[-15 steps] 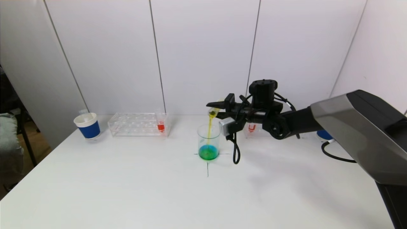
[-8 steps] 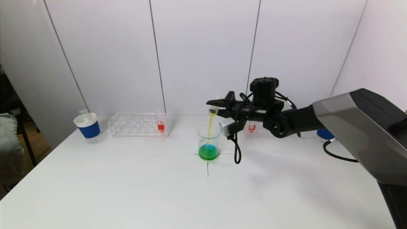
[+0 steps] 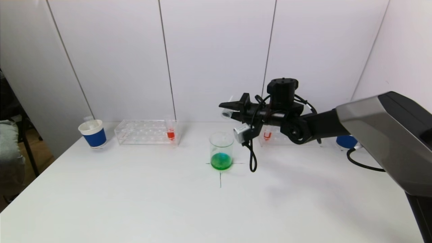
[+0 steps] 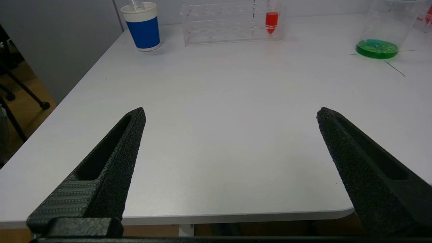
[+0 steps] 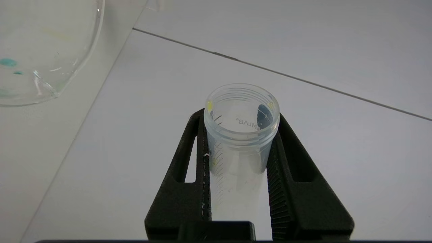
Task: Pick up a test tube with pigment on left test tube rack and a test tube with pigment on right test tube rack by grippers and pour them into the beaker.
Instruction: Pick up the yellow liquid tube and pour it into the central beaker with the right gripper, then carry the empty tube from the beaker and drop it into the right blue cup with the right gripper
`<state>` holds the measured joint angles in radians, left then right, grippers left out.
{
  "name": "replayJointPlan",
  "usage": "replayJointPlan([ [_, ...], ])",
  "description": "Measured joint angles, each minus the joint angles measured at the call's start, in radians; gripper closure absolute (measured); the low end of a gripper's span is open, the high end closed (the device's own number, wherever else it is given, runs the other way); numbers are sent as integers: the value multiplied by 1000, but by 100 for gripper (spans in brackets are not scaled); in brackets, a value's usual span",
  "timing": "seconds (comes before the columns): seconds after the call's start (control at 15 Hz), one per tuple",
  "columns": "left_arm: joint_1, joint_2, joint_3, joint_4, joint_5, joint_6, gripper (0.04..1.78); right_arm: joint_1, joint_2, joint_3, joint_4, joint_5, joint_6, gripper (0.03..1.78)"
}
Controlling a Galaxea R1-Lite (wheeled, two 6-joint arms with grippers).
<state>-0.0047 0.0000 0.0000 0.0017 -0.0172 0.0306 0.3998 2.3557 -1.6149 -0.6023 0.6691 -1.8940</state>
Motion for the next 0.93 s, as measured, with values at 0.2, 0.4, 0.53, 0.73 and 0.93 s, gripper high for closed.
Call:
replayJointPlan([
  [0.2, 0, 0, 0, 0, 1, 0, 5, 0, -2, 1, -11, 0, -27, 128],
  [0.4, 0, 0, 0, 0, 0, 0, 5, 0, -2, 3, -12, -1, -44, 128],
  [0.53, 0, 0, 0, 0, 0, 0, 5, 0, -3, 5, -14, -1, -46, 128],
  [0.73, 0, 0, 0, 0, 1, 0, 5, 0, -3, 8, -15, -3, -49, 128],
  [0.93, 0, 0, 0, 0, 0, 0, 5, 0, -3, 16, -11, 1, -38, 128],
])
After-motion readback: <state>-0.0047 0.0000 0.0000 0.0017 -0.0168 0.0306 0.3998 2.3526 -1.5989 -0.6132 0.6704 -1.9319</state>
